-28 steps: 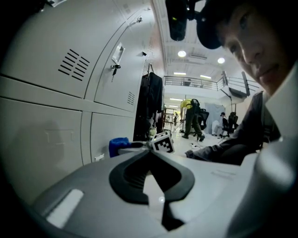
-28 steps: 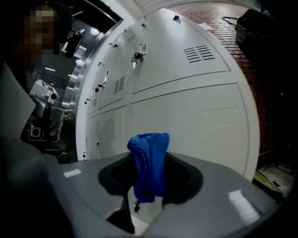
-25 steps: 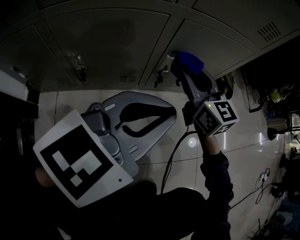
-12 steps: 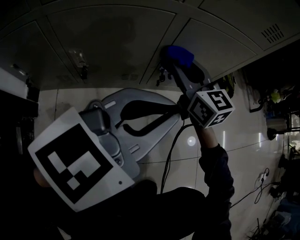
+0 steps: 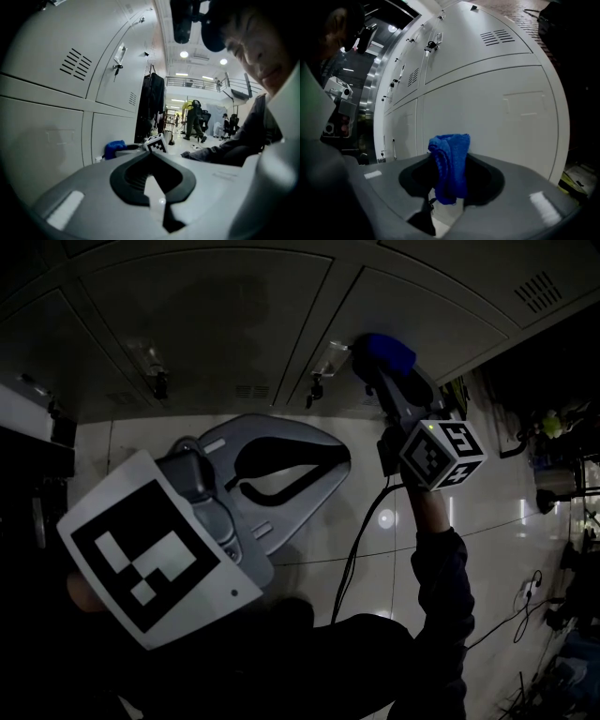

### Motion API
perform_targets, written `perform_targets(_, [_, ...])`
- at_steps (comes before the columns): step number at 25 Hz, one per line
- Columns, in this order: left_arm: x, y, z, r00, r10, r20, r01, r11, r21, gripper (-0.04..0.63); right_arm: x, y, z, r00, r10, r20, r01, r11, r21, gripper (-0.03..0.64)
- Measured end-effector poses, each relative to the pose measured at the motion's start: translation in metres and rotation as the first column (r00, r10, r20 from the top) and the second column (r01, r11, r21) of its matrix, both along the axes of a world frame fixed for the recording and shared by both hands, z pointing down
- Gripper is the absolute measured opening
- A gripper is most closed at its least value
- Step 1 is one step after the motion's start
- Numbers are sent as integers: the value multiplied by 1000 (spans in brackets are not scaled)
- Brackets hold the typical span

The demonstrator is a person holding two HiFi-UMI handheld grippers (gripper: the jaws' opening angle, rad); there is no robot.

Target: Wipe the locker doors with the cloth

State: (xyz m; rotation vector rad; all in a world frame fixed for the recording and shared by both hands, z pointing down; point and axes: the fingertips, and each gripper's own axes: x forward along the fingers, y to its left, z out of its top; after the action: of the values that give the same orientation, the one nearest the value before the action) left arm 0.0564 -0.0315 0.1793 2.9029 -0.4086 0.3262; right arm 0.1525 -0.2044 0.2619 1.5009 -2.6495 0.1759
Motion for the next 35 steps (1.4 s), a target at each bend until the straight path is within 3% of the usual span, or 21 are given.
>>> perform_targets(14, [9,0,7,1000,1,13,-1,1000,-19,-21,82,0,9,991,136,1,-136,991,1,150])
perform_targets(28, [10,-1,16,1000,11,28,-10,999,-41,-20,175,-2,20,937,349,-10,-349,937,-18,150])
perform_targets(32, [9,0,15,1000,10,28,-8,999,-39,-20,178,1,22,926,378,-15,-378,925,-27,147])
perform_targets(35, [9,1,13,1000,12,24,-11,999,-37,-21,160,9,20,935,355,2,-355,935,-18,146])
